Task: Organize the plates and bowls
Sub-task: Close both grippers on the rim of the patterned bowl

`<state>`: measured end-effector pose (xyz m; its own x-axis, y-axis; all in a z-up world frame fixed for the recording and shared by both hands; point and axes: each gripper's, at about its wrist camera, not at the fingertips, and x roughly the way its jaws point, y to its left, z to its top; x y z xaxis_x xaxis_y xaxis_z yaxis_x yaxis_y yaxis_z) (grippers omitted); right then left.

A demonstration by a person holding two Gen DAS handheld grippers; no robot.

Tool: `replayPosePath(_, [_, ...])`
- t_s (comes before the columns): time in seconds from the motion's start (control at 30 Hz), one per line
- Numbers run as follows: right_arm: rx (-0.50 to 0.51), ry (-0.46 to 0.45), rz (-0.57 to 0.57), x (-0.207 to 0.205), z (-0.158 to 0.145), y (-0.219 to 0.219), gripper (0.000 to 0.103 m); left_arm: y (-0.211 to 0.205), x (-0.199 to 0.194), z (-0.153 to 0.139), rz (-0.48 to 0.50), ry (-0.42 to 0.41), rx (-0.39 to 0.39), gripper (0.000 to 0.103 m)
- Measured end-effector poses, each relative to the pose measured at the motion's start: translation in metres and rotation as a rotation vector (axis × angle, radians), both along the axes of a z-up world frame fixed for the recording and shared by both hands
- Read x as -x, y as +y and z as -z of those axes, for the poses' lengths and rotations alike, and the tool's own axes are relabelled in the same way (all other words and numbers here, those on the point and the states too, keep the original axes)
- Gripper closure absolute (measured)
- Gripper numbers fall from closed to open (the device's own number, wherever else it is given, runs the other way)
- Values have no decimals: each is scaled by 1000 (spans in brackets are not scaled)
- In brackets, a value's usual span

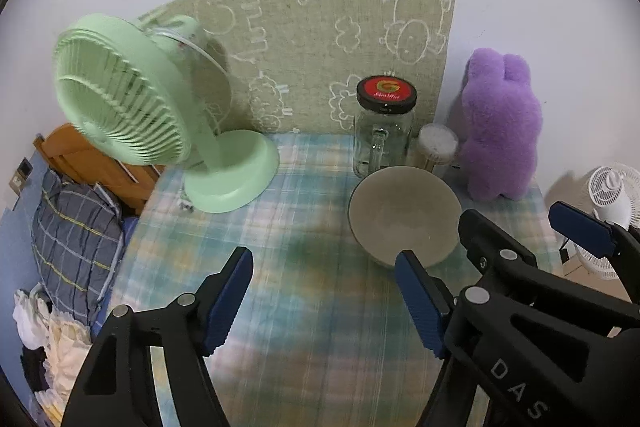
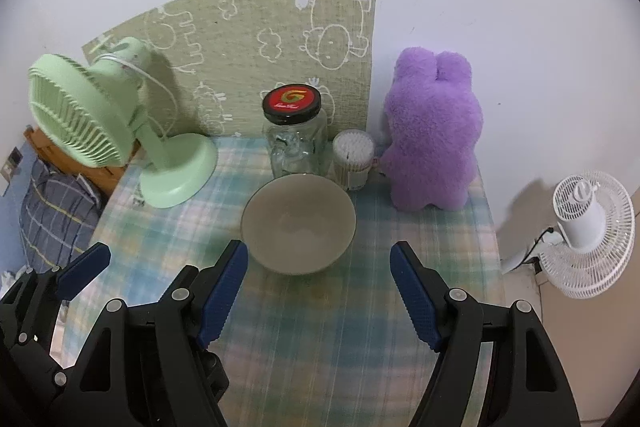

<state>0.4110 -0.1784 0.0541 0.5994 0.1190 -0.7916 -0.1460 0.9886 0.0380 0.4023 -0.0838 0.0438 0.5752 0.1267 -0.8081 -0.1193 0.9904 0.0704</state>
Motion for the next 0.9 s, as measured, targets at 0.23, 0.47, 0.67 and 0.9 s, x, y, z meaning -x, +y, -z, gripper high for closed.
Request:
replayPosePath(0.23, [-7, 26, 35, -39, 28, -6, 28, -5, -41, 30, 9, 28, 24, 37])
replayPosePath(0.47, [4, 58, 69, -75, 57, -9, 41, -13, -77, 64, 19, 66, 33, 52])
replayPosePath(0.67, [9, 100, 87, -96, 85, -10, 51, -17, -91, 87, 30, 100, 15, 59])
replayPosePath(0.9, [18, 139, 95, -105, 110, -13, 69, -19, -98, 107, 35, 137, 7, 78])
